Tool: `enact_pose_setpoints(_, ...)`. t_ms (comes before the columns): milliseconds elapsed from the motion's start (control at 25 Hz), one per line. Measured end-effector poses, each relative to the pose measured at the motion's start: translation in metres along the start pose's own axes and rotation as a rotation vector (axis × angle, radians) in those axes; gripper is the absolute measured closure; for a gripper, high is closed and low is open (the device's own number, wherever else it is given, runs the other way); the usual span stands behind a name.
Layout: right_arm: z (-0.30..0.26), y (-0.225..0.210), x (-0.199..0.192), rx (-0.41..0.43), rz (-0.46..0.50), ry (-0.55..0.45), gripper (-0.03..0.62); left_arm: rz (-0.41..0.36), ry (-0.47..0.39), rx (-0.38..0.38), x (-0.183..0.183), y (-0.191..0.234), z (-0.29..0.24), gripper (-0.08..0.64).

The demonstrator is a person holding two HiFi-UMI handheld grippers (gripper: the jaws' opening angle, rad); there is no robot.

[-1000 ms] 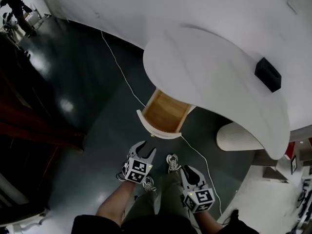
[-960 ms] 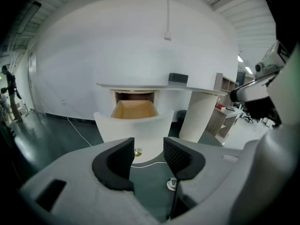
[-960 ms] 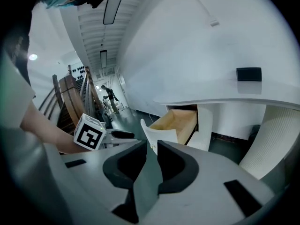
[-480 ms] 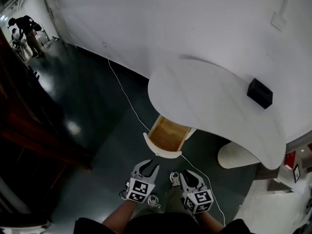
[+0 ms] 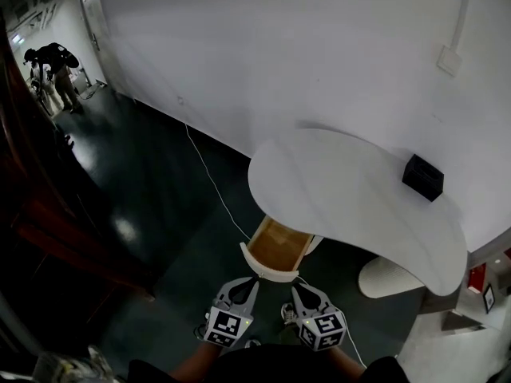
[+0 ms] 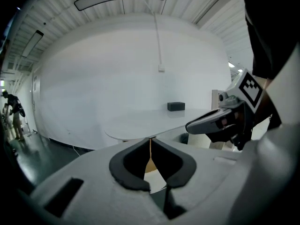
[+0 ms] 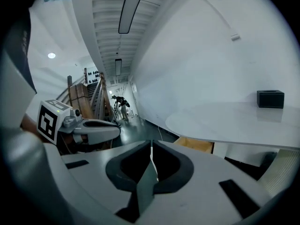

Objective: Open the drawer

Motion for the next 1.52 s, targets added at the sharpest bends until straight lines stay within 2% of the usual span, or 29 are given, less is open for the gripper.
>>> enact_pose_setpoints(320, -0.007, -0.021, 0.034, 0.014, 0.033, -0.037, 0.589, -0.041, -0.052, -0.006, 0.032, 0.001, -0.001, 0.541)
enact_pose_setpoints(720, -0.016, -0.046, 0.066, 0.055, 0.085, -0.065, 0.591, -0.055, -0.046, 0.018, 0.052, 0.000, -0.018, 0.543)
enact_pose_setpoints(1040, -0.025, -0.053, 0.073, 0.079, 0.113, -0.061, 0.591, -0.073, -0.027, 0.044, 0.049, 0.001, -0.030, 0.543)
enact_pose_setpoints(1520, -0.031, -0.059, 0.073, 0.118, 0.127, -0.042, 0.591, -0.029, -0.041, 0.087, 0.053, -0.003, -0.036, 0.543)
Point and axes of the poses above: the fingertips, and each gripper's own axes: z backward along the fingers, y to its left, x out of its top, the point moved 2 cm from there along z, backward along the fingers, and after that the axes turned 4 degrees about y, right-handed, at the moved point
